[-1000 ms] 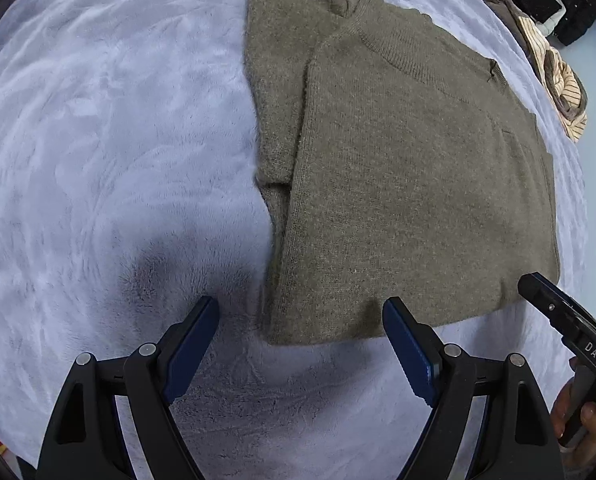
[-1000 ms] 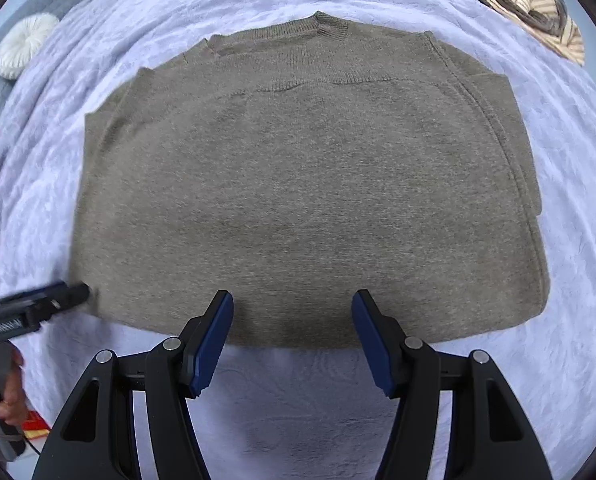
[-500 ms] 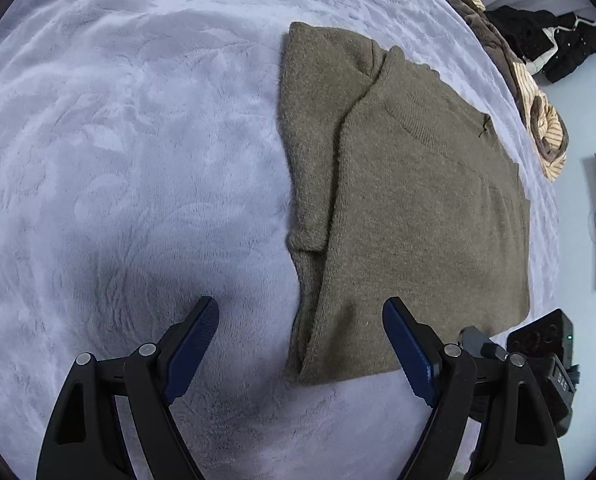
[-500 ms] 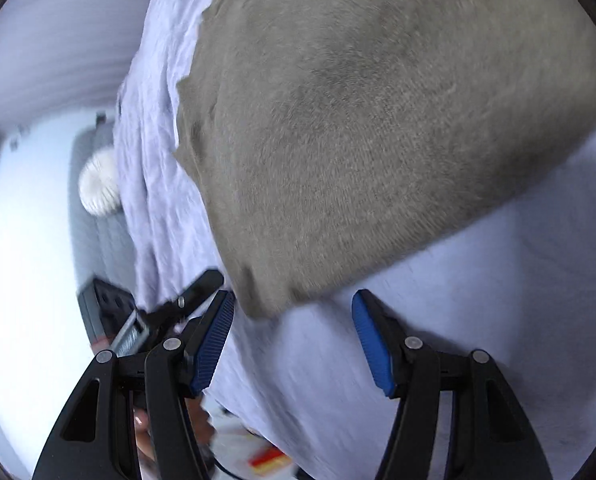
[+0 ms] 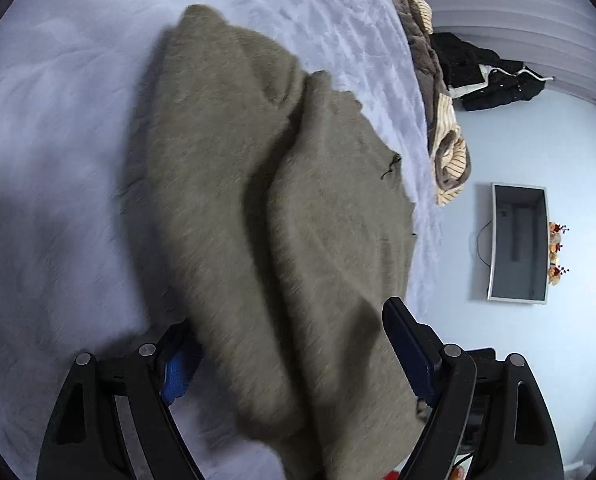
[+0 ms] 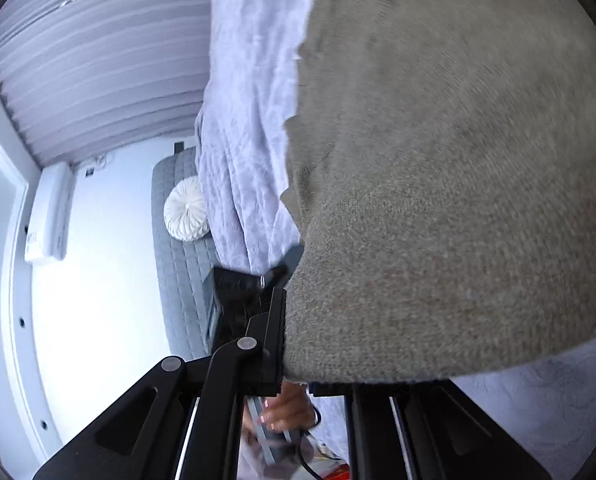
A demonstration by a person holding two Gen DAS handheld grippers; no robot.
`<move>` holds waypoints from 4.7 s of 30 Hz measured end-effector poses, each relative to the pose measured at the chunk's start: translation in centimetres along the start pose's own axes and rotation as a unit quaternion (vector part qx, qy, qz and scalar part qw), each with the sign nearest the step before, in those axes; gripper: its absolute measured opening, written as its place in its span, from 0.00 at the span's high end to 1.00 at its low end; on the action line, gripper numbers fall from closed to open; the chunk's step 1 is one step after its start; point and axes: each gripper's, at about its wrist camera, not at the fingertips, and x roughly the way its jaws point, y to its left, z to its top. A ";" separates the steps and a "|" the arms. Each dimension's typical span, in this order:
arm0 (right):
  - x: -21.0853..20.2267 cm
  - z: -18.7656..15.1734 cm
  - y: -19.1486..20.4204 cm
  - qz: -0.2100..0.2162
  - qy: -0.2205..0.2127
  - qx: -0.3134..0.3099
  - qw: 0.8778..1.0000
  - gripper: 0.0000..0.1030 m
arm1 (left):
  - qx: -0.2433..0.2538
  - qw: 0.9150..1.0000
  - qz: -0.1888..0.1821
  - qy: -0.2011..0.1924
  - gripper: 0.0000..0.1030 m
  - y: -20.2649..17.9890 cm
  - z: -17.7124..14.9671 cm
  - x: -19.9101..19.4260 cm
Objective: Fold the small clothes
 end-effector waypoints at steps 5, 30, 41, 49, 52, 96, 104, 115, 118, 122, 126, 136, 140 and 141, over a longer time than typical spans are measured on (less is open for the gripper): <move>0.9 -0.7 -0.9 -0.114 0.080 -0.034 0.990 0.89 | 0.067 0.993 0.098 -0.004 0.27 -3.7 0.6 2.7; -6.7 9.2 -1.6 -0.294 0.036 -0.212 0.931 0.97 | 0.257 0.952 0.159 -0.055 0.84 -23.7 -2.4 9.3; -19.1 12.6 -7.5 -0.164 -0.065 -0.051 0.983 0.92 | 0.310 0.921 0.235 0.034 0.59 -27.0 -5.9 23.5; -23.9 13.4 -11.2 -0.041 -0.111 0.032 0.992 0.63 | 0.312 0.913 0.253 -0.069 0.20 -26.9 -6.1 15.7; -25.5 13.7 -12.6 0.012 -0.123 0.073 0.990 0.58 | 0.270 0.914 0.289 -0.088 0.20 -24.1 -4.6 13.9; -29.9 12.1 -3.1 -0.338 -0.070 -0.150 0.927 0.77 | 0.187 0.908 0.376 -0.020 0.12 -15.4 -9.1 11.3; -24.8 17.3 -0.3 -0.322 -0.059 -0.188 0.926 0.68 | 0.154 0.922 0.351 -0.059 0.12 -16.3 -5.5 11.1; -24.1 17.2 -2.4 -0.408 -0.032 -0.220 0.885 0.70 | 0.145 0.919 0.363 -0.048 0.12 -16.7 -4.5 13.9; -26.3 16.9 -2.9 -0.366 -0.034 -0.193 0.910 0.65 | 0.138 0.920 0.363 -0.046 0.12 -16.3 -4.3 13.4; -28.3 16.9 -3.9 -0.317 -0.036 -0.155 0.935 0.52 | 0.141 0.921 0.360 -0.042 0.12 -16.2 -4.2 13.3; -28.3 17.1 -4.2 -0.305 -0.036 -0.147 0.940 0.51 | 0.148 0.921 0.359 -0.039 0.12 -16.6 -4.0 14.4; -27.0 18.1 -4.1 -0.297 -0.020 -0.156 0.942 0.27 | 0.127 0.930 0.343 -0.031 0.12 -16.2 -2.8 15.3; -26.6 18.4 -4.3 -0.298 -0.013 -0.155 0.942 0.26 | 0.141 0.921 0.360 -0.048 0.00 -16.4 -2.9 15.1; -26.5 18.4 -4.3 -0.298 -0.011 -0.154 0.942 0.26 | 0.143 0.921 0.359 -0.047 0.00 -16.5 -3.0 15.0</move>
